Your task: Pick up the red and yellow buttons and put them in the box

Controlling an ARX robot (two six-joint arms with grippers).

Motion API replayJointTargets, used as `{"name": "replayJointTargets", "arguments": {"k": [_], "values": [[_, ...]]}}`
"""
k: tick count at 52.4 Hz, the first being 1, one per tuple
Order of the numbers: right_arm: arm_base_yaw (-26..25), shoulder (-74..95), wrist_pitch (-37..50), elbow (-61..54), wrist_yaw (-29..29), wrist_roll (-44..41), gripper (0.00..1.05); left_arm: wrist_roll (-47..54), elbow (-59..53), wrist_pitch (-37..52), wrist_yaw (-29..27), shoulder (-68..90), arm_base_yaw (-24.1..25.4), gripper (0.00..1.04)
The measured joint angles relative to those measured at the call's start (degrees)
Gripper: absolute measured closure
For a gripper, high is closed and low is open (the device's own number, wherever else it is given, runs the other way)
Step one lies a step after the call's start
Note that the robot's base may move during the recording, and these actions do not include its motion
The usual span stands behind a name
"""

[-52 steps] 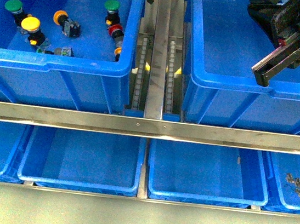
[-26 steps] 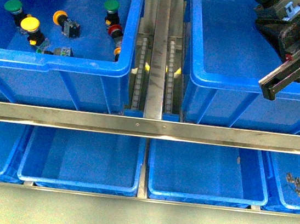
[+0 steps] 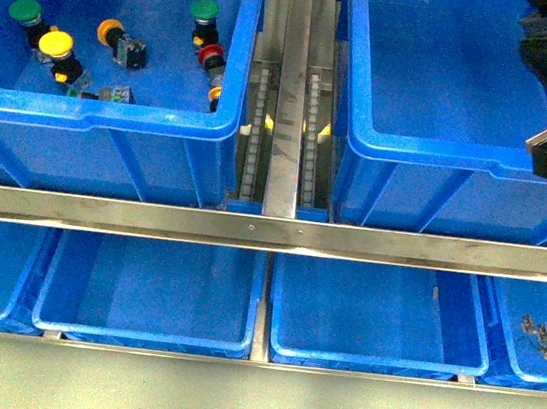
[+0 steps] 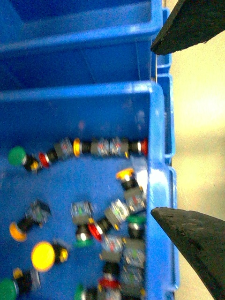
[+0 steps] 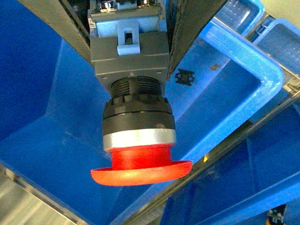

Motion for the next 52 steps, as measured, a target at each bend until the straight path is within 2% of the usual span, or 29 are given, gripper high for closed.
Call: {"name": "replayJointTargets", "arguments": {"k": [4,6,8,11,13,16,19,21,25,27,35,41,49,52], "values": [[-0.2,-2.54,-1.44,-0.68,0.59,1.53,0.76,1.73,-3.69,-1.44,-0.37,-3.17,3.76,0.08],[-0.33,-3.93,-2.34,-1.07,0.63,2.62,0.76,4.04,-7.17,3.69,-3.48,-4.02,4.7,0.12],[-0.42,-5.84,-3.58,-1.6,1.38,4.17,0.76,7.39,-12.96,15.45,-7.82,-5.31,5.6,0.19],[-0.35,-8.96,-6.16,-2.16,2.47,6.03,0.76,11.34,-21.62,30.88,-9.88,-8.33,5.88,0.3],[-0.13,-10.8,-8.33,-2.29,4.0,7.19,0.76,13.05,-26.49,38.29,-9.77,-11.23,5.84,0.37],[0.48,-13.09,-10.51,-2.78,5.01,8.94,0.76,14.34,-30.56,43.54,-9.75,-14.86,5.68,0.46],[1.25,-15.89,-12.44,-3.85,6.12,10.16,0.76,15.32,-32.7,44.19,-9.84,-18.21,5.68,0.56],[1.75,-17.81,-13.73,-4.59,6.88,10.93,0.76,15.67,-33.4,44.17,-9.86,-19.26,5.68,0.52],[2.54,-20.83,-16.06,-5.84,8.17,12.74,0.76,16.17,-33.86,44.15,-9.88,-19.65,5.7,0.36],[2.97,-21.64,-16.79,-6.16,8.28,13.16,0.76,16.39,-34.01,44.04,-10.05,-19.67,5.7,0.32],[4.09,-24.04,-18.27,-7.26,9.27,14.47,0.76,16.55,-35.41,41.64,-10.01,-23.3,5.79,0.54],[4.13,-25.16,-19.43,-8.41,11.15,15.45,0.76,16.66,-37.83,43.82,-9.88,-24.17,5.79,0.72],[5.05,-26.27,-20.13,-9.03,11.56,16.13,0.76,16.72,-39.69,39.12,-9.88,-29.24,5.79,0.97],[5.2,-26.49,-20.24,-9.27,11.85,16.26,0.76,16.66,-39.87,37.31,-9.86,-31.63,5.77,1.02]]}}
